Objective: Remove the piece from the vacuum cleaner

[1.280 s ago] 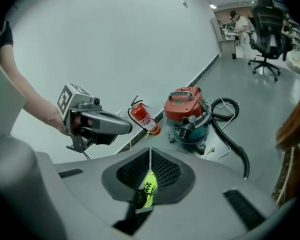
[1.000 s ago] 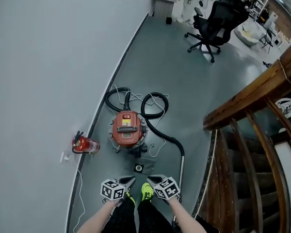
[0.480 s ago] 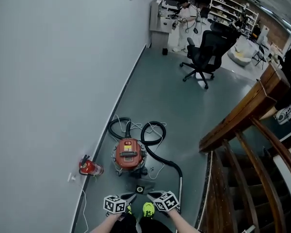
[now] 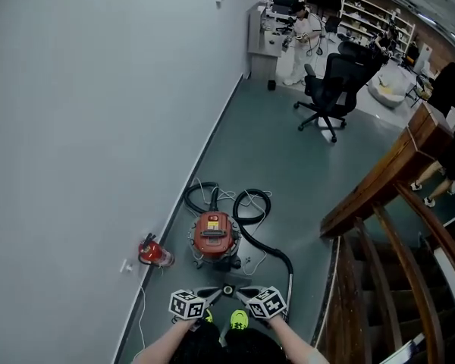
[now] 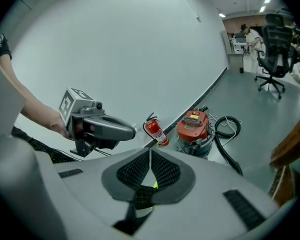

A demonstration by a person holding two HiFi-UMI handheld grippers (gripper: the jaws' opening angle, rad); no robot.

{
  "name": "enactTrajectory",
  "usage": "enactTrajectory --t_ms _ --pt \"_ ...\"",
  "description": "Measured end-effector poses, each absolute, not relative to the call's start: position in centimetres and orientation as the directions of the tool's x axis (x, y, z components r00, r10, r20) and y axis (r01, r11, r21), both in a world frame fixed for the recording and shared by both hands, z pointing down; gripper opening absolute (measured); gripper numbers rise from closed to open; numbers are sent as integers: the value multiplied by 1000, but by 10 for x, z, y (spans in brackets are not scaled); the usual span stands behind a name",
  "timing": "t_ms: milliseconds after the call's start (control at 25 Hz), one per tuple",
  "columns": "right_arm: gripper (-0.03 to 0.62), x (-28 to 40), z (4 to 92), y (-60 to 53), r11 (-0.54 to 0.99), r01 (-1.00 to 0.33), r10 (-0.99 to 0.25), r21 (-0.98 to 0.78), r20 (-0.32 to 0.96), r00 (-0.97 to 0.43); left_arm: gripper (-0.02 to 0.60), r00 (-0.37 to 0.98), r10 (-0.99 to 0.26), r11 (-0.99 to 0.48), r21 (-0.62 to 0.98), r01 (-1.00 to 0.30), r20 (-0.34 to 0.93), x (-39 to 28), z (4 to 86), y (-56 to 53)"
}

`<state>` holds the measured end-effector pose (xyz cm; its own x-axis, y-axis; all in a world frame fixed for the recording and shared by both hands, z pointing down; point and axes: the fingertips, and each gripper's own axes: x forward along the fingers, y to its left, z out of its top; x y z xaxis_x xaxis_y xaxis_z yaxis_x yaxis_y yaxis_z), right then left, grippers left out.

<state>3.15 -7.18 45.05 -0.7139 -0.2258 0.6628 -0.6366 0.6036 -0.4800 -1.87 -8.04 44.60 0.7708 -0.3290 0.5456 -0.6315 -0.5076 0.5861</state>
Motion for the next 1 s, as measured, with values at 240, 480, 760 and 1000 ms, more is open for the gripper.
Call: enactTrajectory --t_ms 240,480,760,1000 --pt "25 25 444 -57 616 -618 -225 -489 642 -733 11 769 -298 -556 552 -622 566 -18 436 -69" --pt "25 29 441 -58 649 -596 -236 -473 620 -748 11 755 -343 -551 531 -643 559 -15 429 -71" --pt "25 32 440 -51 657 -584 -239 -476 603 -761 11 746 -393 -505 552 -663 537 -18 423 -52" --pt "25 38 432 -35 642 -597 -263 -481 593 -761 11 752 -402 -502 562 -658 522 -16 420 -35"
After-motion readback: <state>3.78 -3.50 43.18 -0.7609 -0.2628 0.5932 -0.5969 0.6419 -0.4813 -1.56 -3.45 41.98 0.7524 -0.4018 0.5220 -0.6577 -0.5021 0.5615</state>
